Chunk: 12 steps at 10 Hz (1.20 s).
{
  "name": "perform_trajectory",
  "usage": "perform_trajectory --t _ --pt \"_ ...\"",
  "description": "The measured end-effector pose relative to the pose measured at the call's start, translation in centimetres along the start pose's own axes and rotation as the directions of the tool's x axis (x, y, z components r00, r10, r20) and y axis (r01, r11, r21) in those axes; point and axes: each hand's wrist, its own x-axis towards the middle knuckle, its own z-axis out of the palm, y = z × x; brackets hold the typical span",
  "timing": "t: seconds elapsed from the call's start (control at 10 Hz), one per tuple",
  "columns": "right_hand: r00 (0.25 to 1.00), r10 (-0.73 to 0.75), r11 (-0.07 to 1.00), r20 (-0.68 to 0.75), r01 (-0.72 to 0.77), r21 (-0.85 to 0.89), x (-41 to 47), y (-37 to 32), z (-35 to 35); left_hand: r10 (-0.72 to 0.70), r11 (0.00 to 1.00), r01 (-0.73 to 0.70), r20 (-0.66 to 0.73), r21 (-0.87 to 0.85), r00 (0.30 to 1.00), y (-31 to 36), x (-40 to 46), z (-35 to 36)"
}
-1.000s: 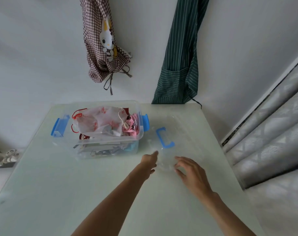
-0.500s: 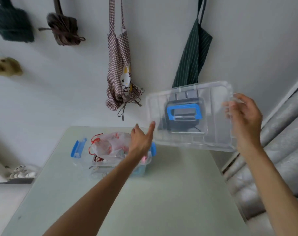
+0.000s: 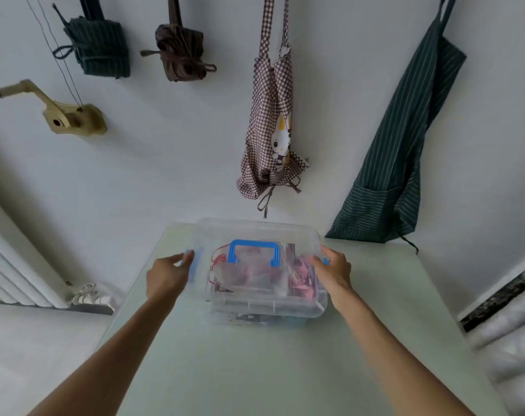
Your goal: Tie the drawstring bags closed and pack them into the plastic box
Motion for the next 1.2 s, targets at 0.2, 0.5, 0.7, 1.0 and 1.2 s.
perform_trajectory --t 0.2,0.5,0.7,1.0,1.2 --pt "0.992 -0.115 0.951 0.046 0.123 -0.284 1.0 1.9 0.2 -0.034 0.998 0.036 0.024 -0.056 0.999 -0.9 1.1 1.8" --pt "0.941 0.328 0.939 0.087 -0.334 0.075 1.8 1.6 0.6 -0.255 0.929 0.296 0.196 -0.224 0.947 -0.8 2.1 2.3" --pt "0.954 0.279 0.956 -0.114 -0.287 -0.061 1.1 1.2 0.6 -0.17 0.942 0.209 0.163 -0.263 0.972 -1.3 3.2 1.9" --pt "0.978 -0.18 0.641 -0.104 0.037 -0.767 -1.0 -1.1 1.5 0.139 0.901 -0.074 -0.121 0.427 0.983 0.8 0.3 3.7" --pt "0.997 -0.066 0.852 -0.041 0.034 -0.523 -1.8 -3.4 -3.6 0.201 0.971 -0.176 -0.154 0.159 0.967 -0.6 -1.5 0.4"
